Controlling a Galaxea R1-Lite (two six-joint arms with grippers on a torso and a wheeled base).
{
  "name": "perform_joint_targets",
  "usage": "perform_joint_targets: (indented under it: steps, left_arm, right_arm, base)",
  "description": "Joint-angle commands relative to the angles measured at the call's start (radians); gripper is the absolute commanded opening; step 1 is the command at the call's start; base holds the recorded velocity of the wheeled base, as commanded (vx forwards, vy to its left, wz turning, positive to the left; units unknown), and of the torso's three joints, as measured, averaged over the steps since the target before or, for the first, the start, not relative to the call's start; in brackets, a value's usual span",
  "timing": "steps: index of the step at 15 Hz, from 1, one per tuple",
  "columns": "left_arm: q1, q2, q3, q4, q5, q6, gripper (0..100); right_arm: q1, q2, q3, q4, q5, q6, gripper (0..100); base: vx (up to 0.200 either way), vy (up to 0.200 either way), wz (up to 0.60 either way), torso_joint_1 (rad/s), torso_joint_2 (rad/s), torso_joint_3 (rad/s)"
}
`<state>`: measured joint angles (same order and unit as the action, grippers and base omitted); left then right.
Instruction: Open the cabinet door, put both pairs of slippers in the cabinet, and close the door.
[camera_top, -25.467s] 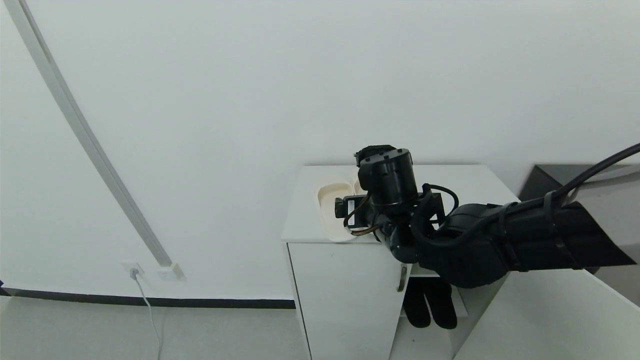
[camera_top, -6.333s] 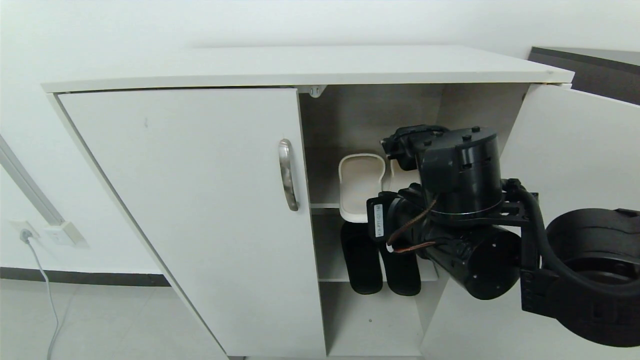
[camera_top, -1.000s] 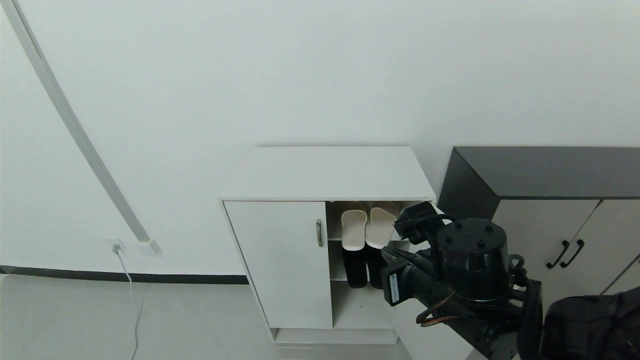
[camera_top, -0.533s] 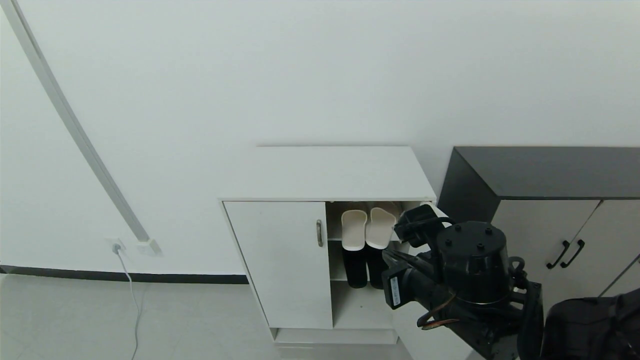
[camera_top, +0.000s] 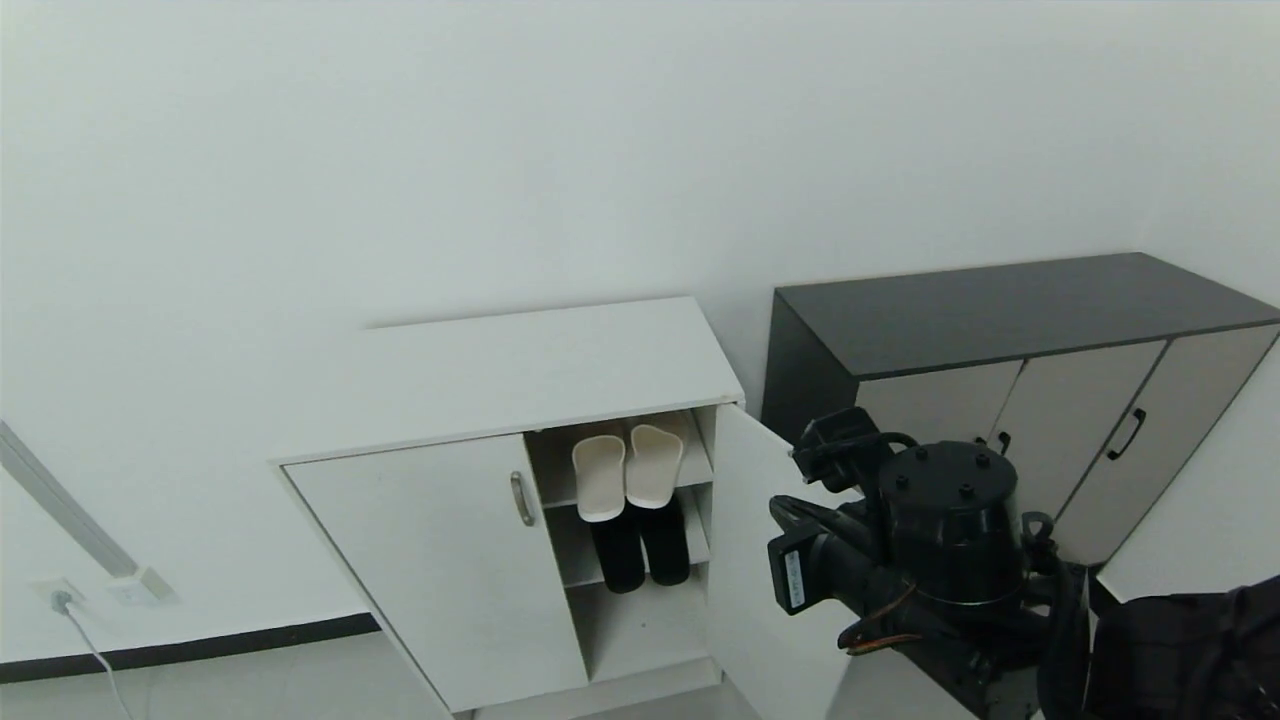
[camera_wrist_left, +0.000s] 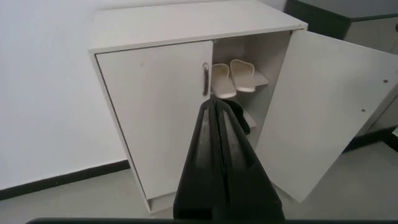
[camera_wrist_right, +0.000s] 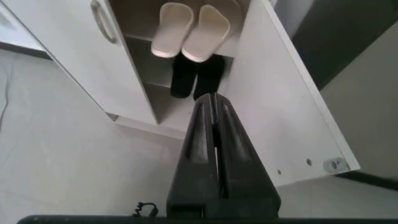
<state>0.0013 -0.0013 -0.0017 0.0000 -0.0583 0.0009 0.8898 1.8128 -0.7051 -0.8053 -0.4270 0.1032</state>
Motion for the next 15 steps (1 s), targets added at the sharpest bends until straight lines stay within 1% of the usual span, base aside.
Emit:
perform_joint_targets:
  steps: [1,5,8,11,13,15]
  left_arm:
    - [0.0,0.001,0.0,0.0,0.0,0.001,0]
    - [0.0,0.001,0.0,0.0,0.0,0.001,0]
    - [0.0,0.001,0.0,0.0,0.0,0.001,0]
    - [0.0,0.001,0.0,0.0,-0.002,0.001,0]
    - [0.0,0.001,0.0,0.0,-0.002,0.001,0]
    - [0.0,0.001,0.0,0.0,-0.003,0.001,0]
  right_arm:
    - [0.001,0.003,0.001,-0.005,0.001,0.0,0]
    - [0.001,0.01,0.001,-0.006,0.001,0.0,0]
    - [0.001,0.011,0.001,-0.006,0.001,0.0,0]
    - [-0.008,0.013,-0.01,-0.008,-0.006,-0.008,0]
    - [-0.055,0.022,-0.033,-0.017,-0.009,-0.037,0]
    - [-0.13,0.028,-0.108,-0.011,-0.009,-0.053,0]
  base:
    - [0.0,0.0,0.0,0.0,0.0,0.0]
    - [0.0,0.0,0.0,0.0,0.0,0.0]
    - [-0.2,0.0,0.0,0.004,0.0,0.002]
    - [0.0,0.0,0.0,0.0,0.0,0.0]
    - [0.0,0.0,0.0,0.0,0.0,0.0]
    - [0.0,0.0,0.0,0.0,0.0,0.0]
